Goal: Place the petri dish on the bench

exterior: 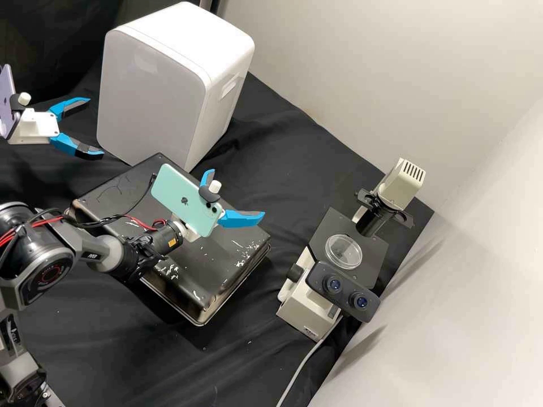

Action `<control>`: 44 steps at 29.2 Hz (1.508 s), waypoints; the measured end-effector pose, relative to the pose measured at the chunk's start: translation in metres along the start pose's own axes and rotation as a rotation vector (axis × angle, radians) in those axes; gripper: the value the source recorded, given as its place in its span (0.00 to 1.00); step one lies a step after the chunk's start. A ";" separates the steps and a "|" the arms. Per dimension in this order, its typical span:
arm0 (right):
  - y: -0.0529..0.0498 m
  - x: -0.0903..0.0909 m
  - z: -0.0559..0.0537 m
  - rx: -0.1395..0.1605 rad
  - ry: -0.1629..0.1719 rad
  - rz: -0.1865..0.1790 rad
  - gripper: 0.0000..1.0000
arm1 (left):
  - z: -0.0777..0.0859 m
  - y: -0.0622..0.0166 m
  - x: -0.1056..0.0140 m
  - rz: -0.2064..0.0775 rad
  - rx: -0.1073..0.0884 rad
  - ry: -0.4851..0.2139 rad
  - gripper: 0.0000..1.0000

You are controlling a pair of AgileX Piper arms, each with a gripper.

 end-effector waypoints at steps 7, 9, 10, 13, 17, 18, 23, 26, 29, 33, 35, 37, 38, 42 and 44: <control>0.000 0.000 0.000 0.000 0.000 0.000 1.00 | 0.000 0.0000 0.000 0.000 0.031 -0.002 1.00; 0.001 0.000 0.002 0.000 -0.006 0.003 1.00 | 0.000 0.0000 0.000 0.000 0.031 -0.002 1.00; 0.001 0.001 0.003 -0.001 -0.008 0.005 1.00 | 0.000 0.0000 0.000 0.000 0.031 -0.002 1.00; 0.002 0.005 0.012 -0.002 -0.031 0.017 1.00 | 0.000 0.0000 0.000 0.000 0.031 -0.002 1.00; 0.003 0.012 0.023 -0.003 -0.062 0.021 1.00 | 0.000 0.0000 0.000 0.000 0.031 -0.002 1.00; 0.002 0.014 0.026 -0.003 -0.070 0.022 1.00 | 0.000 0.0000 0.000 0.000 0.031 -0.002 1.00; 0.007 0.023 0.038 -0.004 -0.100 0.041 1.00 | 0.000 0.0000 0.000 0.000 0.044 -0.002 1.00; 0.010 0.028 0.042 -0.005 -0.111 0.050 1.00 | 0.000 0.0000 0.000 0.000 0.046 -0.003 1.00; 0.016 0.035 0.046 -0.006 -0.116 0.071 1.00 | 0.000 -0.0010 0.000 -0.004 0.045 -0.003 1.00; 0.025 0.042 0.046 -0.006 -0.120 0.090 1.00 | 0.000 -0.0021 0.001 -0.008 0.045 -0.003 1.00; 0.031 0.045 0.047 -0.007 -0.122 0.104 1.00 | 0.000 -0.0021 0.001 -0.008 0.045 -0.003 1.00; 0.037 0.050 0.047 -0.008 -0.122 0.118 1.00 | 0.000 -0.0021 0.001 -0.008 0.045 -0.003 1.00; 0.039 0.052 0.047 -0.009 -0.120 0.125 1.00 | 0.000 -0.0021 0.001 -0.008 0.045 -0.003 1.00; 0.042 0.061 0.052 -0.010 -0.134 0.131 1.00 | 0.000 -0.0027 0.001 -0.011 0.045 -0.003 1.00; 0.044 0.068 0.054 -0.014 -0.144 0.130 1.00 | 0.002 -0.0028 0.001 -0.011 0.045 -0.010 1.00</control>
